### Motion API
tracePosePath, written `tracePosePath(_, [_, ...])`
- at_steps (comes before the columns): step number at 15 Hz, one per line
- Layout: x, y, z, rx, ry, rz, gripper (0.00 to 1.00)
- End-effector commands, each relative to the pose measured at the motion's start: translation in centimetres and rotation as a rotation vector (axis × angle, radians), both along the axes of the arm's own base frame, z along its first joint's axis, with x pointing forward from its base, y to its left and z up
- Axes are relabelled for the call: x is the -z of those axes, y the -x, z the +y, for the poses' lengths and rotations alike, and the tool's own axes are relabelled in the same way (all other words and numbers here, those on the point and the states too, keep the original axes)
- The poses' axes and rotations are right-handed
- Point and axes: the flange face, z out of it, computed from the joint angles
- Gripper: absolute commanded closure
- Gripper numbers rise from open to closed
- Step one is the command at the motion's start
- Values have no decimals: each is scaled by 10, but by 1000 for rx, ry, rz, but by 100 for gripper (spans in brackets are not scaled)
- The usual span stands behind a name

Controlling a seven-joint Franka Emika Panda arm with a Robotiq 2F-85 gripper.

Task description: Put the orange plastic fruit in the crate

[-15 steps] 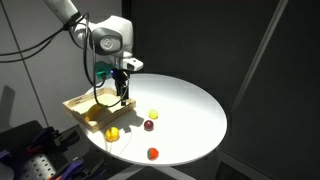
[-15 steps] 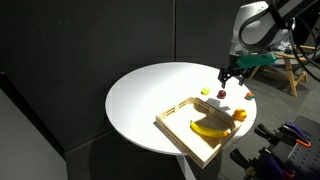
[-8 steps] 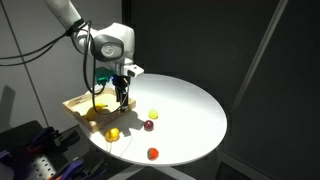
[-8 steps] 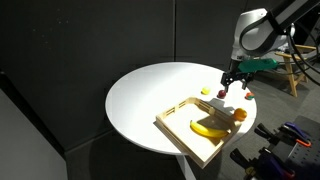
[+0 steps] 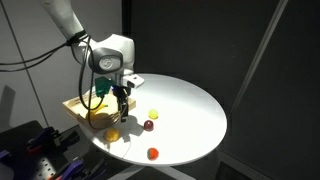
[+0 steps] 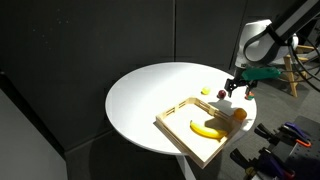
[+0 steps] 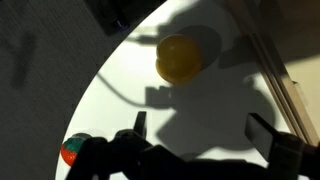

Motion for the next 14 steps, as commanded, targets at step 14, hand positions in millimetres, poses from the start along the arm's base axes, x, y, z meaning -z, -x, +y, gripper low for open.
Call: tracePosePath(14, [49, 36, 6, -19, 13, 49, 0])
